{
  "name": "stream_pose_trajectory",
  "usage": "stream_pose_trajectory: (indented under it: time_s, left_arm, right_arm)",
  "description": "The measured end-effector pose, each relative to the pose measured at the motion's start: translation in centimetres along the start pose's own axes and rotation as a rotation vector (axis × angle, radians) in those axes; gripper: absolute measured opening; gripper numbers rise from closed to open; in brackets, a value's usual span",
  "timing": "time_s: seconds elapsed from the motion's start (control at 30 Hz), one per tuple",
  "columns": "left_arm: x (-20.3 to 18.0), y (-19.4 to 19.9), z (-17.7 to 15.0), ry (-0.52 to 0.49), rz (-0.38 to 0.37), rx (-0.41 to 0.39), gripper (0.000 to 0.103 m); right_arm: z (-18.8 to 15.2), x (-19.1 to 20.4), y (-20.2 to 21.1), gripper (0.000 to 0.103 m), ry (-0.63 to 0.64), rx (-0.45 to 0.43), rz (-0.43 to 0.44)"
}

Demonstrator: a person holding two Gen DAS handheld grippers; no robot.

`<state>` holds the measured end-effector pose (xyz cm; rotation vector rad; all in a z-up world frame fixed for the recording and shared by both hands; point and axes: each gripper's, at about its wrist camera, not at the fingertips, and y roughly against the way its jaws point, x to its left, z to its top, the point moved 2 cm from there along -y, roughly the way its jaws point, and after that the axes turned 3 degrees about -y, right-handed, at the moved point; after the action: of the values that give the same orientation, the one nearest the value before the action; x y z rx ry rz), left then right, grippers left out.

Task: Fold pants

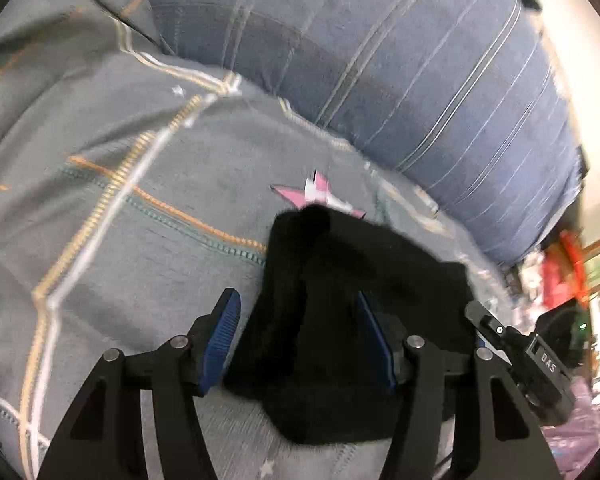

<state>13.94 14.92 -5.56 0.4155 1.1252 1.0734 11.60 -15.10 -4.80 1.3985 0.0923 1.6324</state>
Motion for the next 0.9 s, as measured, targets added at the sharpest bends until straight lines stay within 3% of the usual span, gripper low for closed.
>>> stream_pose_trajectory:
  time_s: [0.1, 0.17, 0.27, 0.43, 0.5, 0.63, 0.73, 0.9]
  left_arm:
    - [-0.4, 2.8, 1.3, 0.007, -0.089, -0.092, 0.060]
    - [-1.4, 3.1, 2.2, 0.007, -0.146, -0.117, 0.066]
    - [-3.3, 1.7, 3.2, -0.037, -0.188, -0.110, 0.067]
    - [-2.7, -3.8, 3.0, -0.048, -0.060, 0.001, 0.067]
    - [-1.5, -4.6, 2.8, -0.014, -0.080, 0.010, 0.067]
    - [-1.6, -4.3, 3.2, -0.031, -0.089, 0.014, 0.067]
    - [-1.3, -3.0, 3.4, -0.003, -0.092, 0.018, 0.067]
    - [-1.9, 2.6, 0.9, -0.060, 0.014, -0.073, 0.067]
  right_arm:
    - [1.3, -0.3, 2.7, 0.055, -0.058, -0.032, 0.112]
    - [2.5, 0.2, 4.1, 0.055, -0.079, -0.073, 0.174]
    - [3.3, 1.8, 3.3, 0.055, -0.084, -0.057, 0.231]
    - [3.2, 1.8, -1.1, 0.055, -0.063, 0.029, 0.192]
    - [3.3, 0.5, -2.6, 0.055, -0.077, 0.028, 0.136]
    - [3.9, -1.9, -3.9, 0.053, -0.138, 0.004, 0.163]
    - [4.6, -1.9, -2.6, 0.055, -0.143, -0.026, 0.123]
    - [3.0, -1.1, 2.8, 0.063, -0.076, -0.107, 0.105]
